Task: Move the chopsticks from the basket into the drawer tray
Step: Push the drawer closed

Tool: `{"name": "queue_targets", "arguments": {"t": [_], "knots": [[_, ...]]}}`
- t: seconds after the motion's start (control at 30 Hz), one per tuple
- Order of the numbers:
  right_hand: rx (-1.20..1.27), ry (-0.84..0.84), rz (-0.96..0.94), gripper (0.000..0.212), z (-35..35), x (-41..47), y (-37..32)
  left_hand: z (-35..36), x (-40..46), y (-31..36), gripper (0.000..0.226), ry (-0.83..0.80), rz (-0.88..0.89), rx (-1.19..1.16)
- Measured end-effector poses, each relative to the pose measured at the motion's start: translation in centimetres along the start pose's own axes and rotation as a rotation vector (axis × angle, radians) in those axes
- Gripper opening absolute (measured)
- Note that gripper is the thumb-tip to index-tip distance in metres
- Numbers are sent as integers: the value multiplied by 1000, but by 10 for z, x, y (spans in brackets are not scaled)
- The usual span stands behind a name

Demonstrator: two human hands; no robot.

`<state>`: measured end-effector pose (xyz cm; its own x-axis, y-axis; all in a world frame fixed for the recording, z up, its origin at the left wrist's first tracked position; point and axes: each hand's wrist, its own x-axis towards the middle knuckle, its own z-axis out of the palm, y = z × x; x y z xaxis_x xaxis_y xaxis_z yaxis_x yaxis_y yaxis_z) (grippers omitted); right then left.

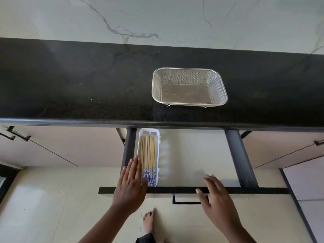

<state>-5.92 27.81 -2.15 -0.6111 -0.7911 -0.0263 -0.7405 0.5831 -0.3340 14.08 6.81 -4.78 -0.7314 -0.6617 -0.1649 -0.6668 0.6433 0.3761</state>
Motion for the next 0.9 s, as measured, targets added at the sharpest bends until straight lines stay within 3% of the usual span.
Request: {"name": "queue_targets", "arguments": {"t": [0.17,0.53,0.9], "knots": [[-74,-45,-117,73,4,-8,9,4,-4,2,73,1,60,55],[-125,-76,-151,75,1,26,11,-2,26,1,69,16,75,143],[-72,141,-112,38,-2,84,12,2,50,8,73,56,103,144]]}}
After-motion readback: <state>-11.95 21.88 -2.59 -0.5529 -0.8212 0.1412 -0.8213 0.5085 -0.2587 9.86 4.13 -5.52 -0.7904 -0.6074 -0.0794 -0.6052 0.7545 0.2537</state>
